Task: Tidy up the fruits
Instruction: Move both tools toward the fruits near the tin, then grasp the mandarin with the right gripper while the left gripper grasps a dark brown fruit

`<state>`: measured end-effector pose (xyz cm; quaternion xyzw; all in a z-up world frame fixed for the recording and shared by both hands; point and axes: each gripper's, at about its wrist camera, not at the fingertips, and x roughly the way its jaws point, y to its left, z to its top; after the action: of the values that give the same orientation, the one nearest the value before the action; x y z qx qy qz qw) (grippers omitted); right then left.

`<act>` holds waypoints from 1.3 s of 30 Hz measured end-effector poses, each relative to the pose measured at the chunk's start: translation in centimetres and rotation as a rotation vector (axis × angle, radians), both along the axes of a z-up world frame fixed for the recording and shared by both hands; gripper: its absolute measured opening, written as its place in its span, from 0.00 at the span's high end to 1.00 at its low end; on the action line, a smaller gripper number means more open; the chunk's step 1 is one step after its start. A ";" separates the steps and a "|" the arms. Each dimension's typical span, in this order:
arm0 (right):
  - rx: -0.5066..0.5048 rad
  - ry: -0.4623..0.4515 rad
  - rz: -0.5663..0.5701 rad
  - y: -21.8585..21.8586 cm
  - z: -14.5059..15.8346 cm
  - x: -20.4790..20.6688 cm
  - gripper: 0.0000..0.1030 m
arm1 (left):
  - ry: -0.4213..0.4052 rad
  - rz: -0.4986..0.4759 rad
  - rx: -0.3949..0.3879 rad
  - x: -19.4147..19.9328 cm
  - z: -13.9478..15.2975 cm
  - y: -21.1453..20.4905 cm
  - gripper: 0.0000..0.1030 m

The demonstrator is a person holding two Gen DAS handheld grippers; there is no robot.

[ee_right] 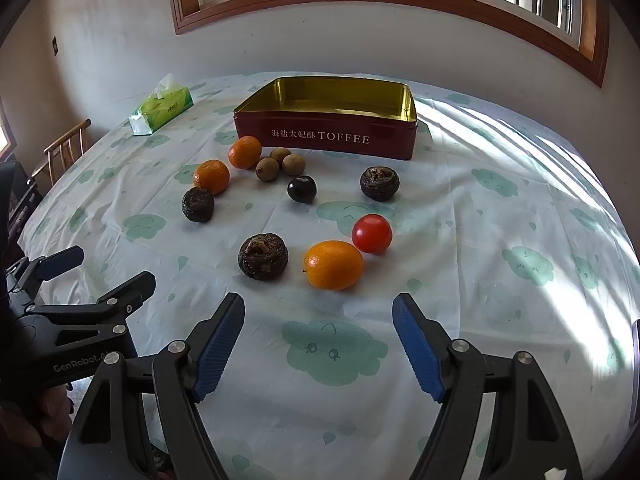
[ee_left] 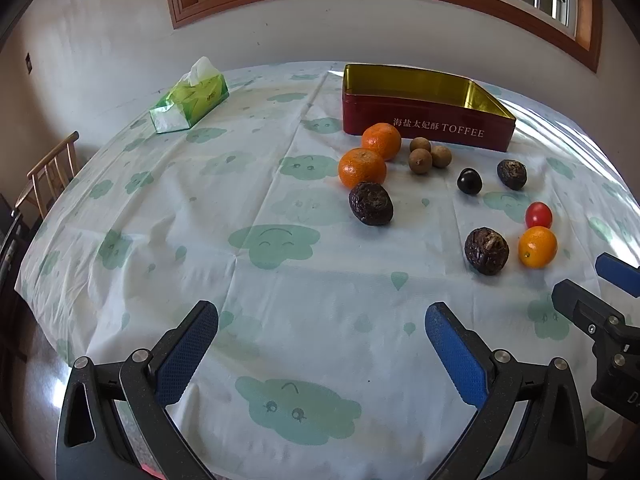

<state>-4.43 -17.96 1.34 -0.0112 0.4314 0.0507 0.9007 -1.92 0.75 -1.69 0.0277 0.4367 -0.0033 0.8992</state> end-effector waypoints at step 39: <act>0.007 0.063 0.004 -1.5 -2.9 2.8 0.53 | 0.048 0.003 -0.042 1.2 -2.2 0.8 0.31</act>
<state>-1.59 -19.47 -1.57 -0.0075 0.4593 0.0542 0.8866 -0.67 1.57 -3.85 0.0078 0.4578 -0.0117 0.8889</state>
